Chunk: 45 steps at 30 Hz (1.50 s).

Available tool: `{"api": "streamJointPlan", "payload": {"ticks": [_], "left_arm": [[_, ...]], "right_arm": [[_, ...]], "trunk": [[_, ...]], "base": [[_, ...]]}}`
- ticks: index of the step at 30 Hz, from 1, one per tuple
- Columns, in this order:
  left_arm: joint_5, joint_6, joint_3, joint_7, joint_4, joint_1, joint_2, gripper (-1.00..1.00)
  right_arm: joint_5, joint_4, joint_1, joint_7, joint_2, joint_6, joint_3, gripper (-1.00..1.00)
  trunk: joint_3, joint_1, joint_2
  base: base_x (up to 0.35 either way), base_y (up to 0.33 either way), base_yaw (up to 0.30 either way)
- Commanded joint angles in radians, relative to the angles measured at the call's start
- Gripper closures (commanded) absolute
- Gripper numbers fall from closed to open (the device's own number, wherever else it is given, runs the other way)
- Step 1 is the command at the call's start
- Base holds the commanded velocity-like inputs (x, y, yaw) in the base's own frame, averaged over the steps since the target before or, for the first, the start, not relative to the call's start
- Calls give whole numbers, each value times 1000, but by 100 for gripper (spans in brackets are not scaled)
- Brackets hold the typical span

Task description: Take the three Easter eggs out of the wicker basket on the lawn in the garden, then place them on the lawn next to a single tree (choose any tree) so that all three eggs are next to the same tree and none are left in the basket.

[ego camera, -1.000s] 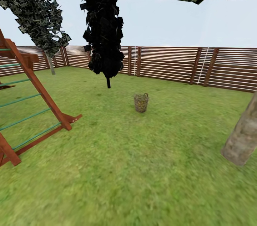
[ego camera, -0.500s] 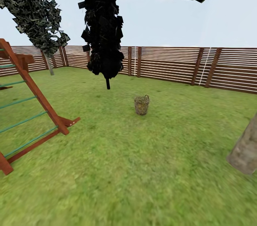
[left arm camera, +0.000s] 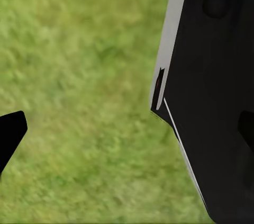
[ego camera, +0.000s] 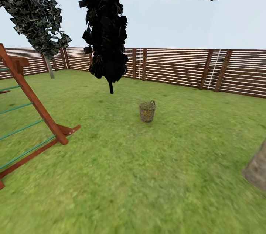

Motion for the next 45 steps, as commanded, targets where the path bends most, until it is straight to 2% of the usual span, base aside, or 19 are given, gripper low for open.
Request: {"api": "streamJointPlan", "payload": {"ticks": [1, 45], "left_arm": [[6, -3, -2, 1, 0, 0, 0, -100], [6, -3, 0, 1, -2, 0, 0, -100]], "right_arm": [[0, 0, 0, -1, 0, -3, -1, -100], [0, 0, 0, -1, 0, -3, -1, -100]], "trunk": [[-1, 1, -2], [-1, 1, -2]], "base": [[334, 0, 0], [334, 0, 0]]}}
